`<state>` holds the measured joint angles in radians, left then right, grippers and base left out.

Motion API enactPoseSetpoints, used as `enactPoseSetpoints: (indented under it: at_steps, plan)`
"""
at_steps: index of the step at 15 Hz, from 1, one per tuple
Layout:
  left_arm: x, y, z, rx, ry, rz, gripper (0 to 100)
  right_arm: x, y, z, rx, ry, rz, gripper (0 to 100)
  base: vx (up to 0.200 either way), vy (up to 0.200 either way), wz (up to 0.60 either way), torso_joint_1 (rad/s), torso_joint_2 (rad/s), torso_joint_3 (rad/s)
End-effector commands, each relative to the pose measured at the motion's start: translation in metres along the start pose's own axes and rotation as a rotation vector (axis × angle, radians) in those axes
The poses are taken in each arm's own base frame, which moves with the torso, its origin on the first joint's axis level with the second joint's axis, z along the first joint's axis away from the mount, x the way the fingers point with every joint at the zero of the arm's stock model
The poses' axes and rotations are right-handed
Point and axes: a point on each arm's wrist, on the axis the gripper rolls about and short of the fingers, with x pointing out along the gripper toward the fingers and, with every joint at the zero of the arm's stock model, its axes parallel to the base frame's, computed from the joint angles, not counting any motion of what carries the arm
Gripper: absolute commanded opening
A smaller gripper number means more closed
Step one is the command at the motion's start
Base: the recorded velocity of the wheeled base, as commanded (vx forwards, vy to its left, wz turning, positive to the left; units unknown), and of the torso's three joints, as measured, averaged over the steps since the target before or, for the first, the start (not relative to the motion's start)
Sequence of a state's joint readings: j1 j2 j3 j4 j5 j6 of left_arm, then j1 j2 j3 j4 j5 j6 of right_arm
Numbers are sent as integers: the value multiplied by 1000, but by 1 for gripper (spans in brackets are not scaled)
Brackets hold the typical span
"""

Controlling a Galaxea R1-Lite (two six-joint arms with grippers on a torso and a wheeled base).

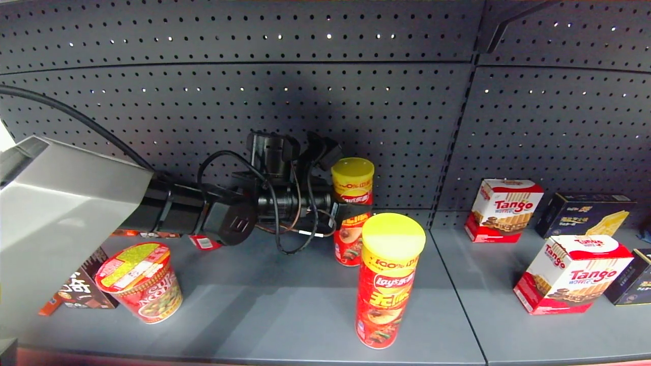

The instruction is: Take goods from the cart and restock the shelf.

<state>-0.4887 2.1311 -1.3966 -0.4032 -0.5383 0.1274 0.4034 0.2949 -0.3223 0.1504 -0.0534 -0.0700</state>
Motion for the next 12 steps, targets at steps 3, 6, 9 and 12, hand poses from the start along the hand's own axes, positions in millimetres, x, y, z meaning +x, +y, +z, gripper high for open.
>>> enactPoseSetpoints:
  at_steps: [3,6,9,12]
  plan:
    - [2,0,-2,2,3,-1,100,0,0,0,-1,1,0,100,0,0,0,0,0,0]
    - [2,0,-3,2,6,2,100,0,0,0,1,0,-3,100,0,0,0,0,0,0]
    - [0,-1,-4,0,13,5,100,-1,0,2,1,-6,-1,100,0,0,0,0,0,0]
    - [-15,-7,1,3,10,10,100,0,0,1,0,-2,1,100,0,0,0,0,0,0]
